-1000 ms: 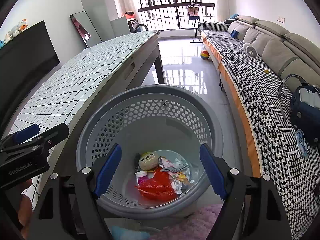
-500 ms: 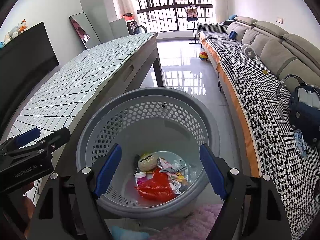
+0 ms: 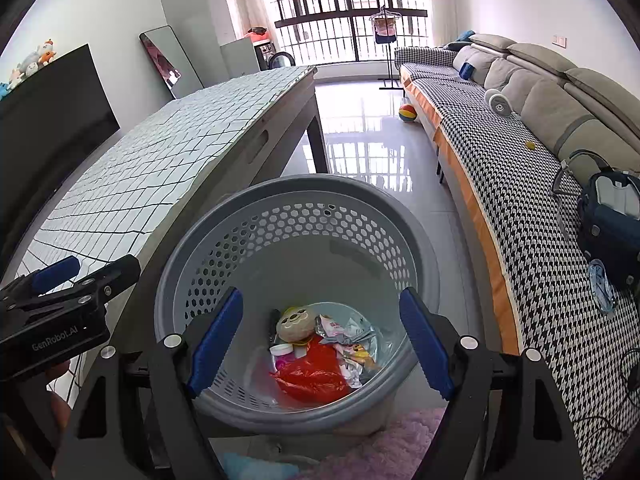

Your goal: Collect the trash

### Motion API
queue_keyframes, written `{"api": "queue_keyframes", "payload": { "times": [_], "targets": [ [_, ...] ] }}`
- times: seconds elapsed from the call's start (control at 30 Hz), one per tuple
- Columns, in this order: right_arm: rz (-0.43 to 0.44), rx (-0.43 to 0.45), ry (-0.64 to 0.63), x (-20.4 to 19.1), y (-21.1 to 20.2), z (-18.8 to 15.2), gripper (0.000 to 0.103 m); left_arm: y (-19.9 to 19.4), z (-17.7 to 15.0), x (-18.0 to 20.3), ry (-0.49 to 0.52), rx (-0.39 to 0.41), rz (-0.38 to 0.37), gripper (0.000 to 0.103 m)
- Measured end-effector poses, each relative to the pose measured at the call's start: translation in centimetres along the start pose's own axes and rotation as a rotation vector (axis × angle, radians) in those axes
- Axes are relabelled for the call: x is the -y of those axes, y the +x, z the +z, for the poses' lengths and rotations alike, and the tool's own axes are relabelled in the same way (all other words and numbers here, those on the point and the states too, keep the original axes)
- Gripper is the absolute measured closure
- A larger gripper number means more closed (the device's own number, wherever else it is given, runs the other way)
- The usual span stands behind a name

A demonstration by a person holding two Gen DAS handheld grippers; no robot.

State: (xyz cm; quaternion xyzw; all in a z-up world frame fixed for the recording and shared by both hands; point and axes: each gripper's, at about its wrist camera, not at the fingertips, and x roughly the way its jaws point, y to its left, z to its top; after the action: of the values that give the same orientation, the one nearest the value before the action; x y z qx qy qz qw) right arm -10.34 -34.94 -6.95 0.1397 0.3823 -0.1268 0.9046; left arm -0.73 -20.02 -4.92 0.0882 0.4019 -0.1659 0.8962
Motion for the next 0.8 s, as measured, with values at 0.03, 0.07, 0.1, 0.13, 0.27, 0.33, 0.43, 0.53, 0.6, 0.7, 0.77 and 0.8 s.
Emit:
{"api": "queue_keyframes", "payload": {
  "times": [0.03, 0.07, 0.1, 0.13, 0.27, 0.33, 0.43, 0.53, 0.6, 0.7, 0.77, 0.8],
  "targets": [
    [0.000, 0.000, 0.000, 0.00, -0.04, -0.01, 0.026, -0.02, -0.01, 0.02, 0.000, 0.001, -0.003, 0.007],
    [0.000, 0.001, 0.000, 0.00, -0.05, 0.00, 0.026, -0.06, 0.02, 0.09, 0.001, 0.001, -0.007, 0.007],
    [0.000, 0.001, 0.000, -0.01, -0.04, 0.01, 0.026, -0.07, 0.01, 0.13, 0.002, 0.002, -0.008, 0.007],
    [0.000, 0.001, 0.000, -0.03, -0.04, -0.02, 0.026, -0.06, 0.07, 0.17, 0.002, 0.002, -0.008, 0.007],
    [-0.003, 0.001, 0.000, -0.04, -0.05, 0.00, 0.026, 0.06, 0.10, 0.17, 0.003, -0.004, -0.004, 0.007],
    [-0.003, 0.001, -0.001, -0.07, -0.07, 0.05, 0.026, 0.12, 0.00, 0.05, 0.003, -0.007, -0.004, 0.007],
    [-0.003, 0.002, -0.001, -0.04, -0.11, 0.05, 0.026, 0.07, -0.07, 0.04, 0.003, -0.009, -0.004, 0.007],
    [-0.003, 0.003, -0.001, -0.08, -0.14, 0.04, 0.026, 0.25, -0.06, 0.08, 0.002, -0.015, -0.004, 0.007],
    [-0.004, 0.004, -0.003, -0.11, -0.16, 0.08, 0.026, 0.32, -0.13, 0.20, 0.004, -0.019, 0.000, 0.007],
    [-0.002, 0.003, -0.002, -0.16, -0.16, 0.13, 0.026, 0.36, -0.17, 0.23, 0.005, -0.021, 0.000, 0.007],
    [-0.003, 0.005, -0.003, -0.17, -0.22, 0.16, 0.026, 0.38, -0.17, 0.25, 0.005, -0.021, 0.000, 0.007],
    [-0.003, 0.006, -0.003, -0.18, -0.25, 0.19, 0.026, 0.39, -0.19, 0.24, 0.005, -0.021, 0.000, 0.007]
  ]
}}
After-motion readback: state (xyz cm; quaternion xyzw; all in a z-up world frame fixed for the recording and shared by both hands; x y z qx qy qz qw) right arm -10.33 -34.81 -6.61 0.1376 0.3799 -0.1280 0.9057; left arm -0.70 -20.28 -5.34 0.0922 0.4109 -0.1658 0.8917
